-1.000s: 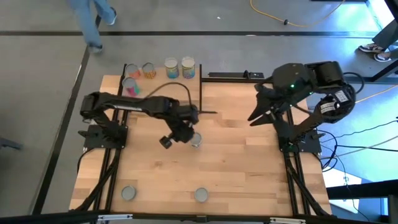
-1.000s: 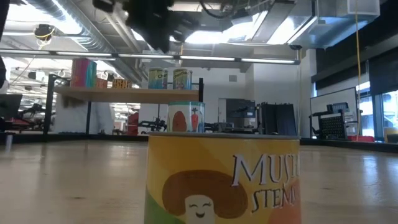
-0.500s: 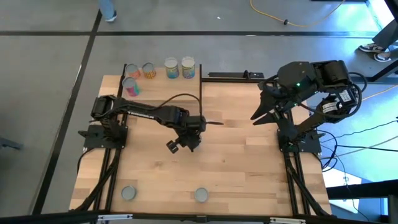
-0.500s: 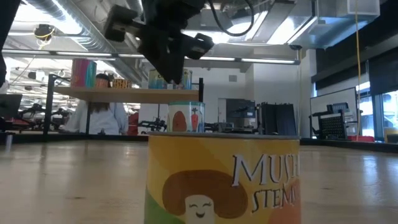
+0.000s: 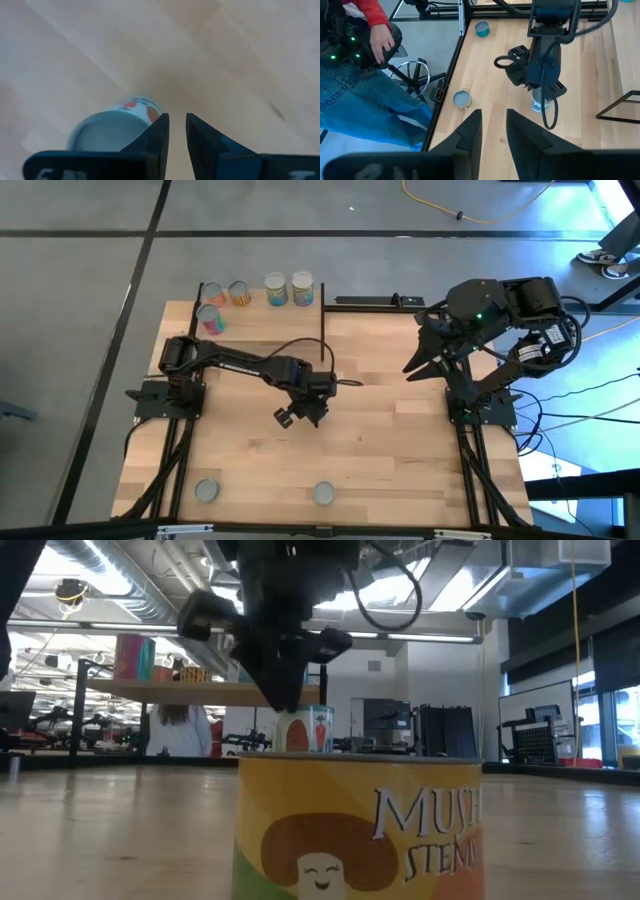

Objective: Pick and place cans onto a shelf
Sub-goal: Put the canned mixed vegetables on the shelf

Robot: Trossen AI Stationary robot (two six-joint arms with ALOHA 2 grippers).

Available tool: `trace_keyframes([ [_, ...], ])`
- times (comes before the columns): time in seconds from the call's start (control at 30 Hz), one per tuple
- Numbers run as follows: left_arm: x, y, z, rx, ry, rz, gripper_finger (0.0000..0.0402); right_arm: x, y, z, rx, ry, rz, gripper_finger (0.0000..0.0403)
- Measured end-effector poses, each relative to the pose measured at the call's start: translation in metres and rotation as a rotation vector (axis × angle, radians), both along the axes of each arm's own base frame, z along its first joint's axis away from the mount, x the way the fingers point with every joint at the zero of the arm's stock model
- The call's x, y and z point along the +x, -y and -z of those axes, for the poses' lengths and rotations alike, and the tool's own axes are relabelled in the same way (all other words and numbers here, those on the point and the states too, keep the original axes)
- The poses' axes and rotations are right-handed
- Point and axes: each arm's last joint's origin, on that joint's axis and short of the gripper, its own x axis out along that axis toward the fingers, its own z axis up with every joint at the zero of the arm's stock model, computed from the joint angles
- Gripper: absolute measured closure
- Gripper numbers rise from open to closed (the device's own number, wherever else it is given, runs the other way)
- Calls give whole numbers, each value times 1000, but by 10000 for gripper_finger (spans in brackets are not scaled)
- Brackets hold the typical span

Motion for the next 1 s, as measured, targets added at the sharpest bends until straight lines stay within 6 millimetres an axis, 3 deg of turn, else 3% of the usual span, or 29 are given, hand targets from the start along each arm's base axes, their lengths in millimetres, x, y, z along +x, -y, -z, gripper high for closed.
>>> trace_keyframes([
  [0.17,-1,-1,-2,26,-3,-21,344,0,0,0,-1,0,0,313],
  [0.4,-11,-2,-21,50,27,-57,344,0,0,0,-2,1,-1,313],
  [1.0,-5,-8,-15,81,36,-108,344,0,0,0,-2,1,-1,313],
])
